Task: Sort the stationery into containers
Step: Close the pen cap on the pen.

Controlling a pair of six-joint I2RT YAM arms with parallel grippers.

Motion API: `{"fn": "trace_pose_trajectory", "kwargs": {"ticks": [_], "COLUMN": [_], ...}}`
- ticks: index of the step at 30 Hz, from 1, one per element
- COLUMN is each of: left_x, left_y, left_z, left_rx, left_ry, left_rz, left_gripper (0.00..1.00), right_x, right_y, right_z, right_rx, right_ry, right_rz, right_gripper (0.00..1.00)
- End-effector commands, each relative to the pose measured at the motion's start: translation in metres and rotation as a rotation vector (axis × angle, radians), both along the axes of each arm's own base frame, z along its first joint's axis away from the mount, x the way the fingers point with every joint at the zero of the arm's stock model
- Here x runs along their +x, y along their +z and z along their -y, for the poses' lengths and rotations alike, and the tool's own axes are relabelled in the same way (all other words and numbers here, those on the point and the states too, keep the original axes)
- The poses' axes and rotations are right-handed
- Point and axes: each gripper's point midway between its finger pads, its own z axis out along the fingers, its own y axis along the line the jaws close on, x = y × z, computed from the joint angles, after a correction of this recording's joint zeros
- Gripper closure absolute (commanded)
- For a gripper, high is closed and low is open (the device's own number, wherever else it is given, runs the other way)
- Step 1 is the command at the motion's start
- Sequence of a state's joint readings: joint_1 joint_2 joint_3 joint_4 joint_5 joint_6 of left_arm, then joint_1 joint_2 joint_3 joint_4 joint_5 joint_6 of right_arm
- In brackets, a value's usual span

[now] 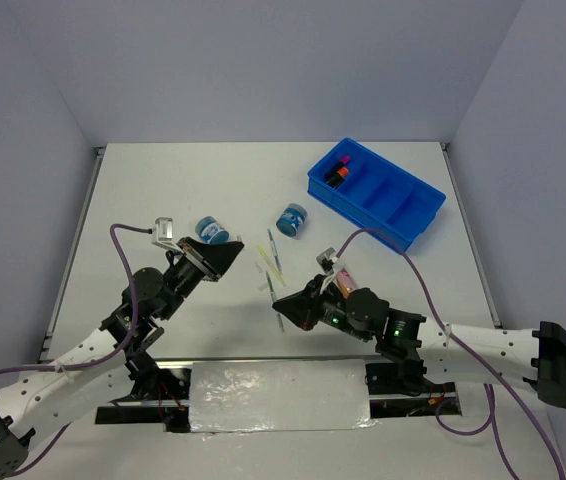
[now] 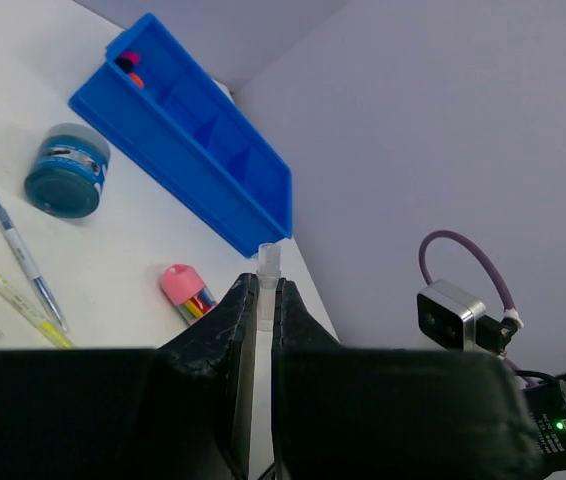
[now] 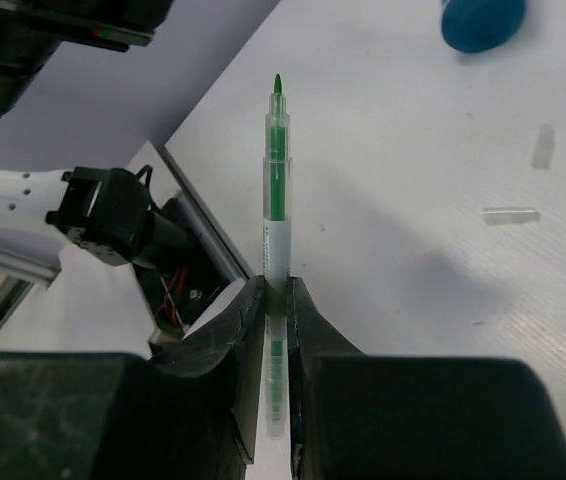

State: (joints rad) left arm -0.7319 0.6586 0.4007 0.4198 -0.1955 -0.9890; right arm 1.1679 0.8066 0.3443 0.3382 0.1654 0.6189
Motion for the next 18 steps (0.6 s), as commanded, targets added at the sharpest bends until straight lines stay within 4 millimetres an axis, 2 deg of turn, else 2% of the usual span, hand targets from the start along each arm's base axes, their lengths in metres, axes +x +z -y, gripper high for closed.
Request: {"fn": "trace_pose_trajectory", "kwargs": {"ticks": [1, 2, 6, 13, 18], "left_x": [-0.016, -0.018, -0.023, -0.024, -0.026], "left_y": [0.047, 0.048, 0.053, 0.048, 0.052], "left_z": [0.006, 0.007, 0.01, 0.01, 0.011], "left_rx": [-0.088, -0.087, -0.098, -0.099, -0.109], "left_ry": [-0.077, -0.089, -0.119, -0.126, -0.138], "left_rz": [0.168, 0.171, 0.181, 0.177, 0.191], "left_gripper": [1.0, 1.0, 1.0, 1.0, 1.0], "right_x": [0.007, 0.001, 0.0, 0.001, 0.005], "right_y": [0.059, 0.06, 0.07, 0.077, 0.074], "right_z": [-0.019, -0.025, -0.037, -0.04, -0.042], "right_rx": [0.144, 0.133, 0.121, 0.109, 0.084], "right_ry": [-0.038, -0.02, -0.032, -0.047, -0.066], "right_rz": [0.093, 0.096, 0.115, 0.134, 0.127], "right_gripper": [1.0, 1.0, 1.0, 1.0, 1.0]}}
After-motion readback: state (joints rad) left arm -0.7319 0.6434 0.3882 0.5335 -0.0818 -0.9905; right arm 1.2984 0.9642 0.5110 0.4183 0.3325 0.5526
